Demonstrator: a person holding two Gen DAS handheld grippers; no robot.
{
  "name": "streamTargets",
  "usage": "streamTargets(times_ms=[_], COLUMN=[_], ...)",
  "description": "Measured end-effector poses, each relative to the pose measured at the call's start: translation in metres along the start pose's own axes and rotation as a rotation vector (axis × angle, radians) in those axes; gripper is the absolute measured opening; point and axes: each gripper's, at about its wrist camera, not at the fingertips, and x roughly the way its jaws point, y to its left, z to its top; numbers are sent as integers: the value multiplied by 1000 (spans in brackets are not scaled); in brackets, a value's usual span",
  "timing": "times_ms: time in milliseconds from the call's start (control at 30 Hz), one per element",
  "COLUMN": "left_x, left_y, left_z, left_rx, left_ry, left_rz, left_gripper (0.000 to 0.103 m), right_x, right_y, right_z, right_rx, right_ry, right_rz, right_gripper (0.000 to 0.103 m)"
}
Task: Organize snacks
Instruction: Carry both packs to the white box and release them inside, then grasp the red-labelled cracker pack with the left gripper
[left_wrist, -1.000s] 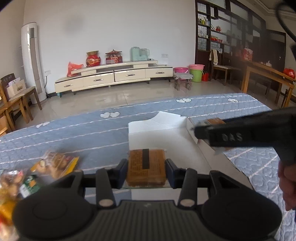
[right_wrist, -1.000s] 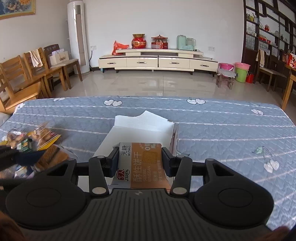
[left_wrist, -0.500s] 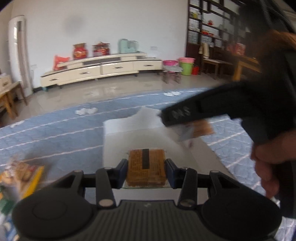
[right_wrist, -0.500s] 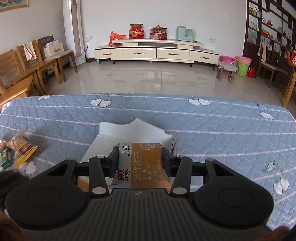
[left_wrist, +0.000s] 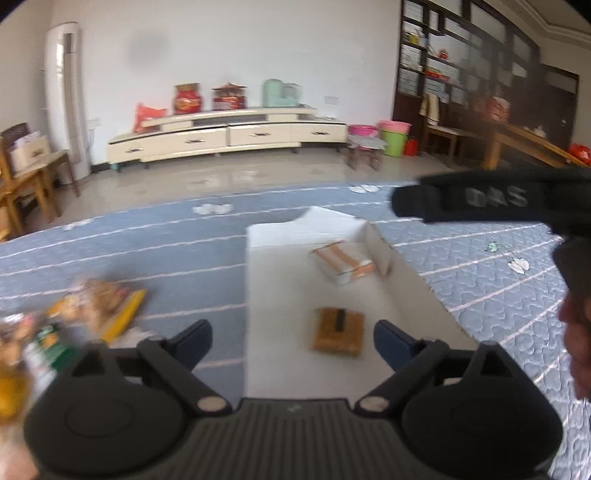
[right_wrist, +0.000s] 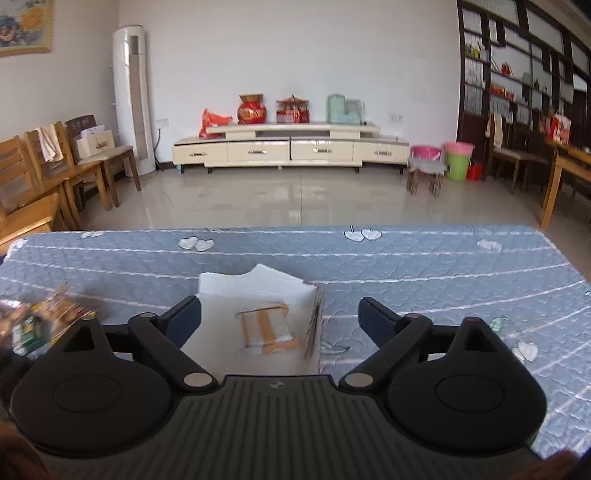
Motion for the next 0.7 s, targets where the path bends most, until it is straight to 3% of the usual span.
streamTargets(times_ms=[133,333,700], left_x=[-31,-68,-113], left_y=[11,36,92], left_z=[-13,-35,-79], left_rx=[0,-19,-116], left_ry=[-11,-20,-18], left_rz=[56,102,190], left_gripper=[98,99,100], right_x=[-43,-89,-119], right_y=[14,47,100], right_z=[-18,-49,-68], right_rx=[10,-3,-34], right_ry=[-38,-26,2], right_rz=[2,38,141], right_gripper=[103,103,103])
